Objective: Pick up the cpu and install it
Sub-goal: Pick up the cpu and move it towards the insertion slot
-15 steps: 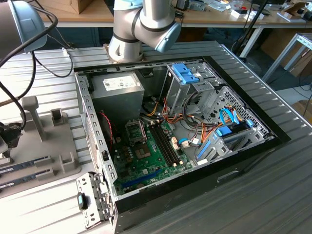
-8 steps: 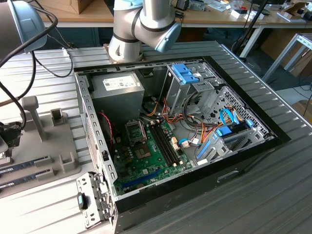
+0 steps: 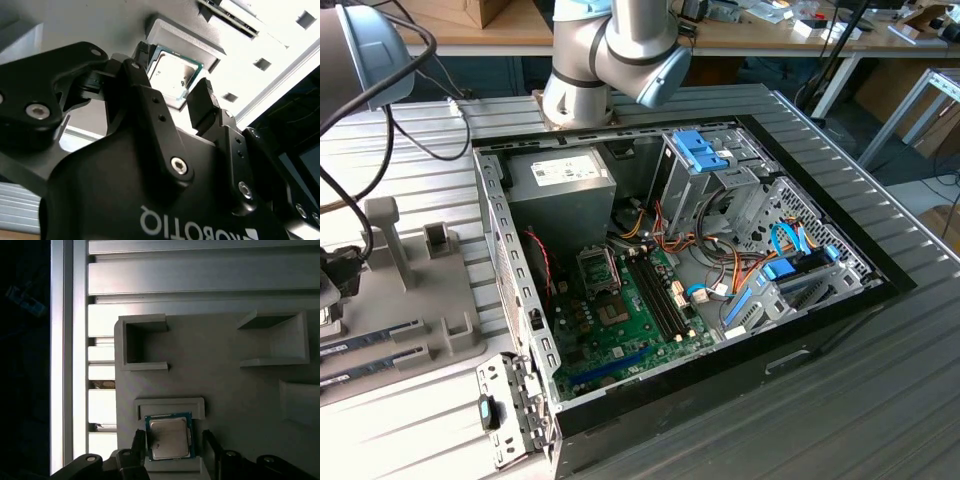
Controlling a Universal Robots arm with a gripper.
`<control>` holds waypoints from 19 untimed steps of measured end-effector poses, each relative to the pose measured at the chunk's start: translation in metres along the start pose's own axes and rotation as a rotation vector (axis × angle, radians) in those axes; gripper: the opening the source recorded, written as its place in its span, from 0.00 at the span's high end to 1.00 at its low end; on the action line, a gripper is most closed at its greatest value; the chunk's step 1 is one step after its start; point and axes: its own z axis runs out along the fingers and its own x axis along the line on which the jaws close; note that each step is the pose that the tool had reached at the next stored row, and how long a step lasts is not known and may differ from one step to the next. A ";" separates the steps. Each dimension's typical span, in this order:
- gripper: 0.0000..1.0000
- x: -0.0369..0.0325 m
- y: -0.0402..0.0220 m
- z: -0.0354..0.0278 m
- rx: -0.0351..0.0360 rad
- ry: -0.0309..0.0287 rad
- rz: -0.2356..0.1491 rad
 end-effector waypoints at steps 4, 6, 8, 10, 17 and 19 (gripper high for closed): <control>0.53 -0.0002 -0.0002 0.0062 0.0015 0.0012 -0.037; 0.53 -0.0002 -0.0002 0.0062 0.0016 0.0012 -0.037; 0.53 -0.0002 -0.0002 0.0063 0.0016 0.0011 -0.037; 0.53 -0.0002 -0.0002 0.0063 0.0016 0.0012 -0.037; 0.53 0.0000 0.0000 0.0022 0.0015 0.0009 -0.037; 0.53 0.0001 0.0000 0.0010 0.0015 0.0011 -0.037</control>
